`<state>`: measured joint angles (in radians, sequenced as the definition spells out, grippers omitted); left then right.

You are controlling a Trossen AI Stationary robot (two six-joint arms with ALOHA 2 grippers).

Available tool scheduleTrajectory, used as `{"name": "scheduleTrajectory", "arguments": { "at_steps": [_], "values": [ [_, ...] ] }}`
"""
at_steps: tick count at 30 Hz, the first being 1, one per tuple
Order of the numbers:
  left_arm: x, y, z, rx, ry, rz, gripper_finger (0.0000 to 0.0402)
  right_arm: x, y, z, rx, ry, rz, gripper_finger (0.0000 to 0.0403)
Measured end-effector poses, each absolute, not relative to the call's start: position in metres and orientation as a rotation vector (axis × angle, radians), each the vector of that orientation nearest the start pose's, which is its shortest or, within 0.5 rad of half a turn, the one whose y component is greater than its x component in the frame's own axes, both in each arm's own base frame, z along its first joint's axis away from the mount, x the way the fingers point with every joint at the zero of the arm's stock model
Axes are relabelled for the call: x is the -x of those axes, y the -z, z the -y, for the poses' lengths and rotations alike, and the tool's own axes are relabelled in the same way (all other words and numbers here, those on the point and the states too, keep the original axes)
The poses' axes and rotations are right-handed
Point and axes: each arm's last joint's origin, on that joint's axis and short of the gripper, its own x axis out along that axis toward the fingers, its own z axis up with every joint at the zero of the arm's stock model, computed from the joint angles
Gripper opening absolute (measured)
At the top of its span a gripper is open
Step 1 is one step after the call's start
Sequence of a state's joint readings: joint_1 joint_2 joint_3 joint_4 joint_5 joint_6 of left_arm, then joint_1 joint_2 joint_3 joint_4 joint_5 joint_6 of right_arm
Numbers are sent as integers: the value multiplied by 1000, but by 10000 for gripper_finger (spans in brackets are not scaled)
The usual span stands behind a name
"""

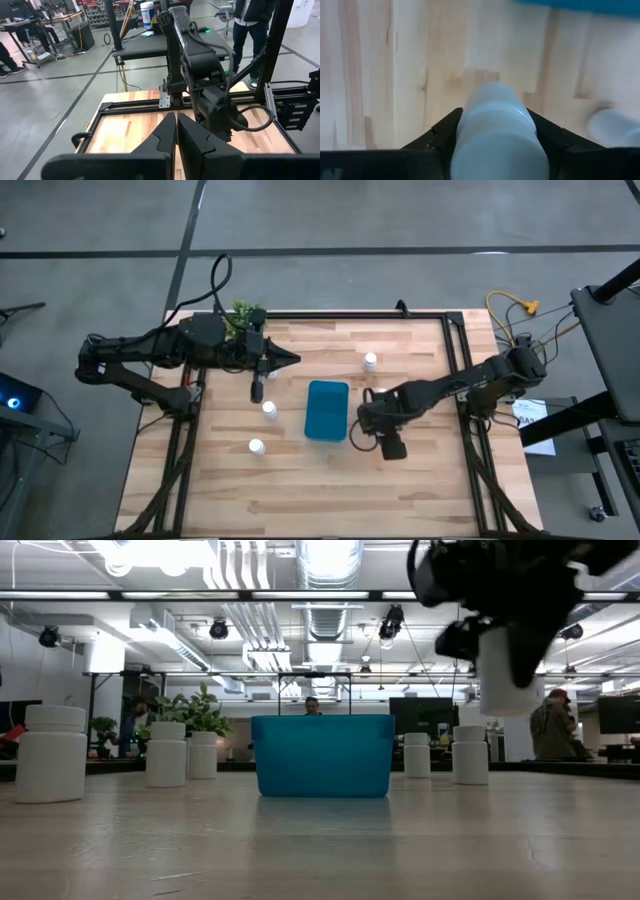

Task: Pick and place pill bottles into a basket
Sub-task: Put the white pill bottle into the blue container

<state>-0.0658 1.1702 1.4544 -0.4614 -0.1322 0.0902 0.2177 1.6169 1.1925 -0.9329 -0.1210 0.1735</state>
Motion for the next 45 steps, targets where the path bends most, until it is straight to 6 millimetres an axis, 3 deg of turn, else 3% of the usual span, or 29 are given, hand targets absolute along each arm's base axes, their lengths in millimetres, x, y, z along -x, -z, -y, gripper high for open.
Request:
{"name": "scheduleTrajectory", "arguments": {
  "at_steps": [8,16,24,36,45],
  "values": [
    [-229,-457,11,-101,-59,-167,0,-308,-262,-40,-96,-66,-1341,164],
    [-224,-461,11,-99,-61,-151,0,-331,-268,-10,-84,-6,-1365,164],
    [-211,-468,10,-96,-66,-116,0,-363,-262,10,-44,13,-1368,164],
    [-209,-469,10,-96,-67,-111,0,-413,-241,21,34,-46,-1381,164],
    [-209,-469,10,-96,-67,-112,0,-425,-216,25,71,-80,-1415,164]
  ]
}}
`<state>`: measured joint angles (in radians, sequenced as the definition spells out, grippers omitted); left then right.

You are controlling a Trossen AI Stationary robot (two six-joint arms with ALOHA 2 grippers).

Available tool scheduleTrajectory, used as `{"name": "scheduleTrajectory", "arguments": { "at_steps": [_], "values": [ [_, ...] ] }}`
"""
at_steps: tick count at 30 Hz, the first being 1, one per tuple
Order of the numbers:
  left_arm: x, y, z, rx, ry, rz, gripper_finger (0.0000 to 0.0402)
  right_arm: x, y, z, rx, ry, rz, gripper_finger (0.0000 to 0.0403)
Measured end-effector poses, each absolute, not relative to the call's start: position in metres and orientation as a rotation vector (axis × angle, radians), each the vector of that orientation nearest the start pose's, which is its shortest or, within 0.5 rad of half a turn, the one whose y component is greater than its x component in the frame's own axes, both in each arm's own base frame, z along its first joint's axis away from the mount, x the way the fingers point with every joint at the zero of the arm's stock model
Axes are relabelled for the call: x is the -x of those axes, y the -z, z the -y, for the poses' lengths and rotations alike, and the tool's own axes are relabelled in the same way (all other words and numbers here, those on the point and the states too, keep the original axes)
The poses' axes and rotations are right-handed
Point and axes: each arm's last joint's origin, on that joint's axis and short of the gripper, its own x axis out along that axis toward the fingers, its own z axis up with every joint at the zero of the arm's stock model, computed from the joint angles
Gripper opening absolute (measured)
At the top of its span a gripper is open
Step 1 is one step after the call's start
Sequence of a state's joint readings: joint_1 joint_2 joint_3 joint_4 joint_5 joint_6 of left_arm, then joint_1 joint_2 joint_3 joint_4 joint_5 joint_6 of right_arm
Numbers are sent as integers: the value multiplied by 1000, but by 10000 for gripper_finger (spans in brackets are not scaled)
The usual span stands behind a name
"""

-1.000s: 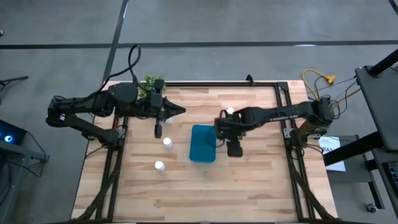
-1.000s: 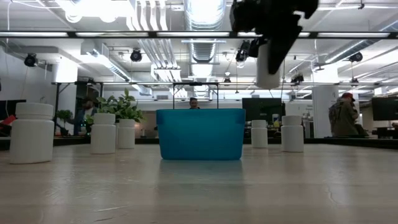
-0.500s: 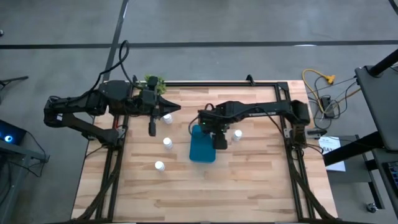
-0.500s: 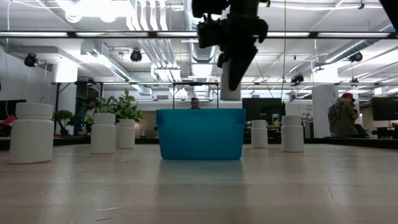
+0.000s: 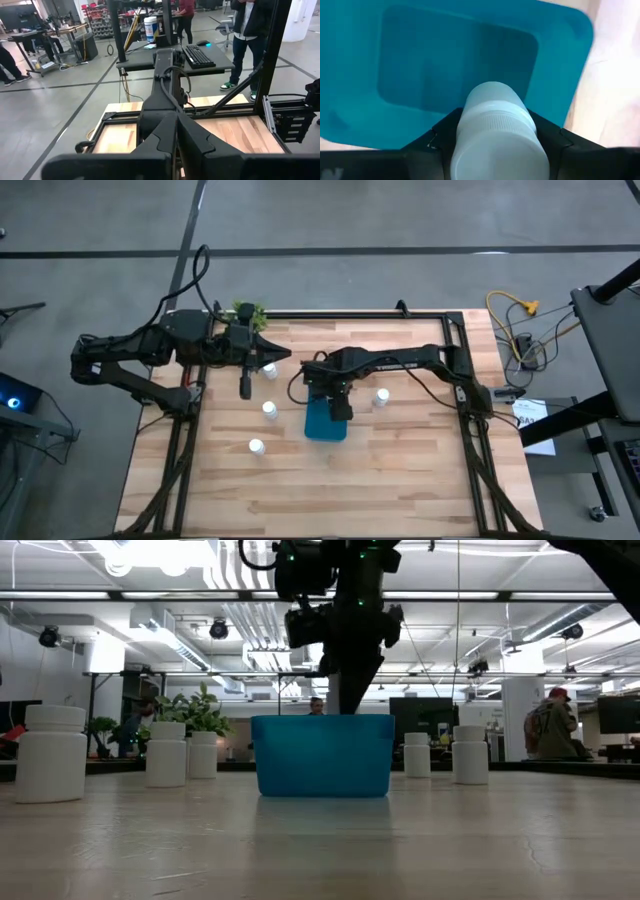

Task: Pick and place pill bottles into a basket
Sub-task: Put the white pill bottle into the blue container

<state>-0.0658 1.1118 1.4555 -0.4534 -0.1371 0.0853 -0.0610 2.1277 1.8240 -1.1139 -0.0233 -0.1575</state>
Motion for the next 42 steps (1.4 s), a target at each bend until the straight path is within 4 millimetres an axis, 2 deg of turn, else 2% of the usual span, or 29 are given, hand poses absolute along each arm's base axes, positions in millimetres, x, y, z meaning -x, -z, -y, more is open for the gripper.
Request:
{"name": "scheduleTrajectory", "arguments": {
  "at_steps": [6,17,42],
  "values": [
    [-209,-469,10,-97,-66,-112,0,-423,-205,35,60,-66,-1412,164],
    [-209,-469,10,-97,-68,-112,0,-420,-201,54,53,-50,-1405,164],
    [-209,-469,10,-97,-69,-113,0,-411,-189,49,76,-130,-1479,162]
  ]
}}
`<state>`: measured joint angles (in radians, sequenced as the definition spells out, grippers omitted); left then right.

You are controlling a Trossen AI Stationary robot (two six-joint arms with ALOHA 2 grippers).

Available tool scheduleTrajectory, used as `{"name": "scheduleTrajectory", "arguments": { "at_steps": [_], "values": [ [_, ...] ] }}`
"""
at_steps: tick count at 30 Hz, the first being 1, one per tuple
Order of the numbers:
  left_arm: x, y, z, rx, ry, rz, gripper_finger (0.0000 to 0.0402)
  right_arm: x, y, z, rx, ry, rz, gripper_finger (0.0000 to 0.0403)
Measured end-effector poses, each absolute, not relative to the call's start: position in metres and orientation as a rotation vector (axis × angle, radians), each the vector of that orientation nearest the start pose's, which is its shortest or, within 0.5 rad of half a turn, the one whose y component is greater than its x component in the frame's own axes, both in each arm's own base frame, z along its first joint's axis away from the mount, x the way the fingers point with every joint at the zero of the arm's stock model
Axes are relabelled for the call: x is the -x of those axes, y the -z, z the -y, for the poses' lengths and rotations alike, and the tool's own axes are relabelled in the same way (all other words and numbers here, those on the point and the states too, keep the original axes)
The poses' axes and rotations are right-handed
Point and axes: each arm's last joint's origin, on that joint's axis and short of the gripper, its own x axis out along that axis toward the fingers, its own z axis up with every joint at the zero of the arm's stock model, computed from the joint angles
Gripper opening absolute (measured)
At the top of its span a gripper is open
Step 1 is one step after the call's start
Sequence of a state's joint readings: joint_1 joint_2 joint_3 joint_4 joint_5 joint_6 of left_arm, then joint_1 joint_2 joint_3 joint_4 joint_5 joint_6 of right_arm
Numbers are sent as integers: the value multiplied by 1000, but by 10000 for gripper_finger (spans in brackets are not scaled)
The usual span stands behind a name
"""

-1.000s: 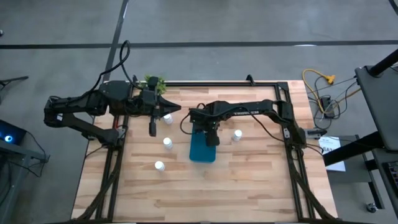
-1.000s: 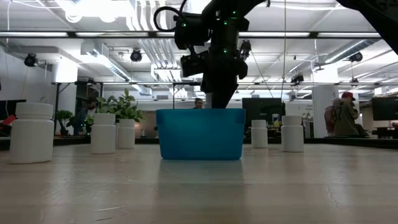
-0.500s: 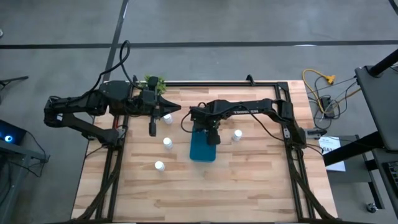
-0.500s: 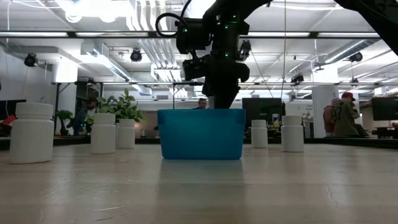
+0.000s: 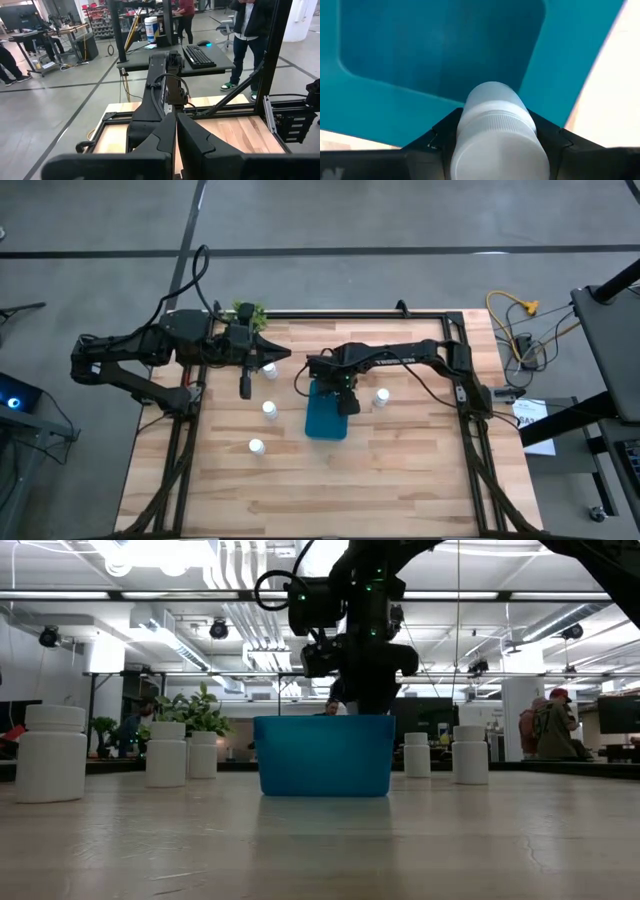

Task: Pick and place pill bottles into a basket
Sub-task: Put the white pill bottle into the blue container

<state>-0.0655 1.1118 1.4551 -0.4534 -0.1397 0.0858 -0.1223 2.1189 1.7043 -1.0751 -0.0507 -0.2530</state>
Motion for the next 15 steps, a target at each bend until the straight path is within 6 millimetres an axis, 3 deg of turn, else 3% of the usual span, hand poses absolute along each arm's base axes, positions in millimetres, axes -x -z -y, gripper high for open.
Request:
{"name": "scheduleTrajectory", "arguments": {
  "at_steps": [15],
  "values": [
    [-209,-468,10,-97,-69,-114,0,-412,-183,49,66,-118,-1458,165]
  ]
}}
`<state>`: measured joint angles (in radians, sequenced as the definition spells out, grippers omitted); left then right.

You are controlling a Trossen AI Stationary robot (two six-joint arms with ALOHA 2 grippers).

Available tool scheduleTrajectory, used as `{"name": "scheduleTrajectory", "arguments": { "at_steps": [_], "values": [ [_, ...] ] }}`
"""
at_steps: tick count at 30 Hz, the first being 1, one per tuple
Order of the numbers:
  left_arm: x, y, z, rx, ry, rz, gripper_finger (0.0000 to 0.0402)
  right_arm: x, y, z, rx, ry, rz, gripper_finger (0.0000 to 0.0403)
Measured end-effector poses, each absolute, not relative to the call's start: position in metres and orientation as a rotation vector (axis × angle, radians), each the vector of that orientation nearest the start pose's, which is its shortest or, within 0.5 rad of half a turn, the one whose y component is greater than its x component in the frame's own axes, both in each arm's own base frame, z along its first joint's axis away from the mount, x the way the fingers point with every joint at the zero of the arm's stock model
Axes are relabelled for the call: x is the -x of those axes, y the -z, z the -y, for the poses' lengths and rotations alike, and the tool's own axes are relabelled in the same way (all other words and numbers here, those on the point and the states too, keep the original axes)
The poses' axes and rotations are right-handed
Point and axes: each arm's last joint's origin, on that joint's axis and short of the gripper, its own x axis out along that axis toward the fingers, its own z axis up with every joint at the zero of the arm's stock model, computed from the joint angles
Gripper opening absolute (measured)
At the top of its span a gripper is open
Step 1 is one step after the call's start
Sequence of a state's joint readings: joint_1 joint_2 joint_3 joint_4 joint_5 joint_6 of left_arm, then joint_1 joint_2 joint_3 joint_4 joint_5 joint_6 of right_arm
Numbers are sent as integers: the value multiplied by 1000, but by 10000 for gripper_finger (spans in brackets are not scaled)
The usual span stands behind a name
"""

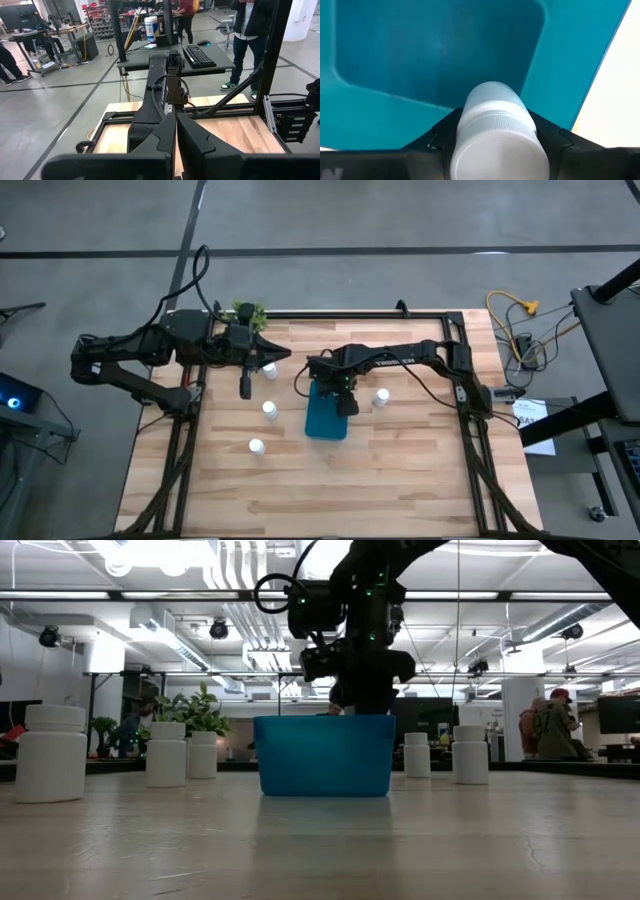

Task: Pick and place pill bottles into a basket
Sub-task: Put the white pill bottle into the blue container

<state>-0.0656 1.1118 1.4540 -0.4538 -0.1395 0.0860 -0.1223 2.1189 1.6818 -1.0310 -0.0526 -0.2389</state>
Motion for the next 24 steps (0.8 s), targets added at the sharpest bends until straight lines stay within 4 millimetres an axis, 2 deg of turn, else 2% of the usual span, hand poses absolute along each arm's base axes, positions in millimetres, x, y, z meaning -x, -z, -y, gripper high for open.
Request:
{"name": "scheduleTrajectory", "arguments": {
  "at_steps": [24],
  "values": [
    [-210,-467,10,-98,-69,-123,0,-411,-183,49,44,-95,-1466,202]
  ]
}}
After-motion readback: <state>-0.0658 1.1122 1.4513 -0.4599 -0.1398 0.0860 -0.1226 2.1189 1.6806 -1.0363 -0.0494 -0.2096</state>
